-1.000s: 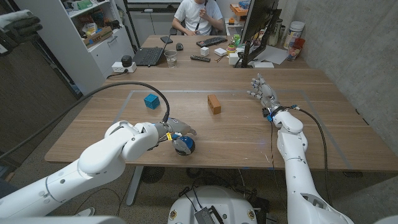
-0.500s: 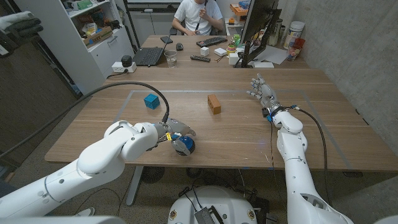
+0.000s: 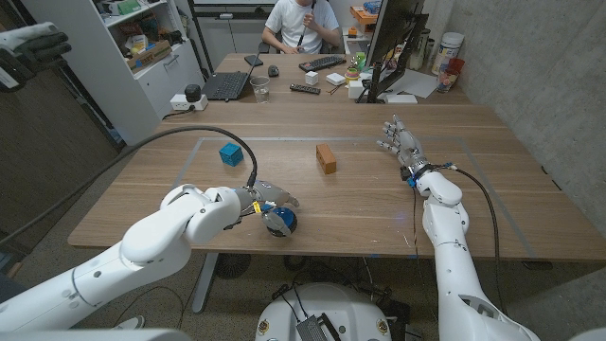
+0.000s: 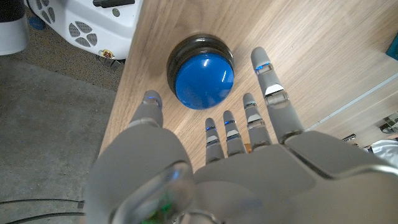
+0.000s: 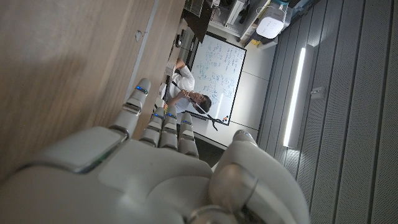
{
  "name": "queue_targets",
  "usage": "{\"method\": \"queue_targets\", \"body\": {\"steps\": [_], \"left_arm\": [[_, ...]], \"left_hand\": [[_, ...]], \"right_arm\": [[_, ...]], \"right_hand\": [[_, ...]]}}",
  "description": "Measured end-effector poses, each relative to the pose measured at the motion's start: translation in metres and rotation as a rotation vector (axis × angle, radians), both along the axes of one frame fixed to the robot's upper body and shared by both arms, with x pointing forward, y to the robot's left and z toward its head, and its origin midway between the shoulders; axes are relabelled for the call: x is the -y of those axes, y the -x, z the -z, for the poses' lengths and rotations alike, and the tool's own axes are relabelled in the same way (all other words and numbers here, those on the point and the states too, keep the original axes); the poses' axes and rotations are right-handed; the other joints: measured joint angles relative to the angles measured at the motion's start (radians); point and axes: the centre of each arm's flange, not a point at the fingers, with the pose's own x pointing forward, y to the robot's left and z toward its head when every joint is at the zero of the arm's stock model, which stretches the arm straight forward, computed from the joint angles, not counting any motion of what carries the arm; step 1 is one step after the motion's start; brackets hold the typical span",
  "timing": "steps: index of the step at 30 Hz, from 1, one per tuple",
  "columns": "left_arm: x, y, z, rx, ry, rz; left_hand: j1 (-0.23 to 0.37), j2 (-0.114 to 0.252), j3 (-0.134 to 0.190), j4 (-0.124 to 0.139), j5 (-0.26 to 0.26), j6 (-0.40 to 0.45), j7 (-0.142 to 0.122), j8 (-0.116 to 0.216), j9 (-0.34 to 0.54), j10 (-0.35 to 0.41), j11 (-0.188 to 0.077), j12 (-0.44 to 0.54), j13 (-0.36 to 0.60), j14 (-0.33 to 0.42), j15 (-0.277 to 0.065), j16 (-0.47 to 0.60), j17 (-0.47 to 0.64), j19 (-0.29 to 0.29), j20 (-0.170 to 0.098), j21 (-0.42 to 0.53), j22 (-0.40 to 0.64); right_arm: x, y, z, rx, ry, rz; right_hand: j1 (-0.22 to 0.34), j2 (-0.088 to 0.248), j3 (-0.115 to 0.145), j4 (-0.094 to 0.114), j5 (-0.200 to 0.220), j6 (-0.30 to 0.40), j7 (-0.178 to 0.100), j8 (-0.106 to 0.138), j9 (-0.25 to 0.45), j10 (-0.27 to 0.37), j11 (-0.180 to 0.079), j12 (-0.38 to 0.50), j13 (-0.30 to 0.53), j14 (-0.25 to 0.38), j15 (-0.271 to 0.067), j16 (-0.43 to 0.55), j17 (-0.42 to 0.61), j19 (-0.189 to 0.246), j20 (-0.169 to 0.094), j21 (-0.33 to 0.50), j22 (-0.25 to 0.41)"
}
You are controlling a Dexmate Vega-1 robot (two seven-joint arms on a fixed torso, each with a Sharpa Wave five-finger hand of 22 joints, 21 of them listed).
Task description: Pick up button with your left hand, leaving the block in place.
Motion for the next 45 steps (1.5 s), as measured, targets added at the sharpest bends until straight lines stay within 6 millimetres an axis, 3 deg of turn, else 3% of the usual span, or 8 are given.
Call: {"method": "queue_targets", "body": {"steps": [26,36,45], "left_arm": [[0.001,-0.013,0.005,-0.041,-0.019,-0.020],[0.000,-0.013,0.004,-0.026,-0.076,-0.063],[0.007,-0.010,0.005,-0.021,-0.113,-0.074]], "left_hand": [[0.017,0.009,0.000,0.000,0.000,0.000,0.000,0.000,0.000,0.000,0.000,0.000,0.005,-0.003,-0.003,0.000,0.000,-0.009,-0.002,-0.008,0.000],[0.069,0.024,0.010,-0.010,0.000,-0.008,0.000,0.000,0.000,-0.009,-0.009,0.000,0.005,-0.009,-0.009,0.000,0.000,-0.022,-0.004,-0.022,0.000],[0.079,0.026,0.010,-0.010,0.000,-0.009,-0.002,0.000,0.000,-0.012,-0.012,-0.005,0.005,-0.009,-0.009,0.000,0.000,-0.025,0.000,-0.026,0.000]], "right_arm": [[0.001,-0.009,-0.003,-0.002,-0.005,-0.003],[0.001,-0.012,0.000,-0.004,-0.015,-0.006],[0.004,-0.013,0.006,-0.006,-0.032,-0.011]], "right_hand": [[0.000,0.000,0.000,0.000,0.000,0.000,0.000,0.000,0.000,0.000,0.000,0.000,0.000,0.000,0.000,0.000,-0.002,0.006,0.005,0.000,0.000],[0.000,0.000,0.000,0.000,0.000,0.000,0.000,0.000,0.000,0.000,0.000,0.000,0.000,0.000,0.000,0.000,-0.001,0.006,0.005,0.000,0.000],[0.000,0.000,0.000,0.000,0.000,0.005,-0.005,0.000,0.000,0.007,-0.007,0.000,0.000,0.006,-0.006,0.000,0.000,0.011,0.011,0.000,0.000]]}}
